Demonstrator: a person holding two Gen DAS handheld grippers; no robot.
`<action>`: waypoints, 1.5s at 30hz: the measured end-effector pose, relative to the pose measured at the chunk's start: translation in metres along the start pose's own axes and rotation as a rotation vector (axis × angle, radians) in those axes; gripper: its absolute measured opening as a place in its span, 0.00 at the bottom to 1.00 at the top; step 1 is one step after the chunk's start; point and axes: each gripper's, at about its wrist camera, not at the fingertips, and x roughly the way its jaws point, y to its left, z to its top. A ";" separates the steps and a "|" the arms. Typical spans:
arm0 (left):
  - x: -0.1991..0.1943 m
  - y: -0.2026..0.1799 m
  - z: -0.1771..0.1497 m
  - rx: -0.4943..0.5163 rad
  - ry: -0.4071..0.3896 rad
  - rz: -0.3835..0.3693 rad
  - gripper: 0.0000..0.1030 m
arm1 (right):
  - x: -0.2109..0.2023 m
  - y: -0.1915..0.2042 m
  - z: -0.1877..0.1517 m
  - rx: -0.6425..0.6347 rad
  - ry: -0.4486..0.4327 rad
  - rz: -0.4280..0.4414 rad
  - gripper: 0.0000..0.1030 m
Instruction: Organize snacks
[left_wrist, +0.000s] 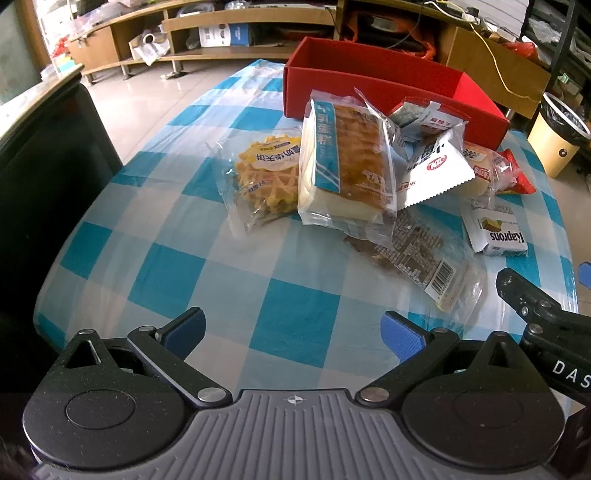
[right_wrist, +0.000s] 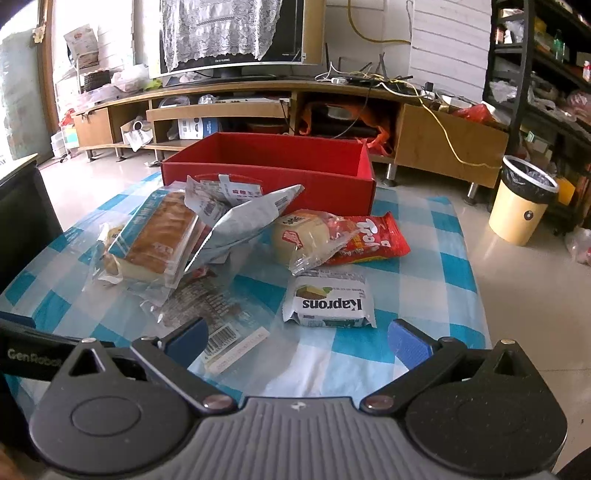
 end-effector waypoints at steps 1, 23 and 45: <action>0.000 0.000 0.000 0.001 -0.001 0.001 0.99 | 0.000 0.000 0.000 0.000 0.001 -0.001 1.00; 0.002 -0.001 -0.001 0.006 0.000 0.004 0.99 | 0.005 0.001 -0.002 -0.002 0.017 0.009 1.00; 0.002 -0.002 -0.001 0.016 -0.005 0.015 0.99 | 0.007 0.001 -0.003 -0.002 0.025 0.018 1.00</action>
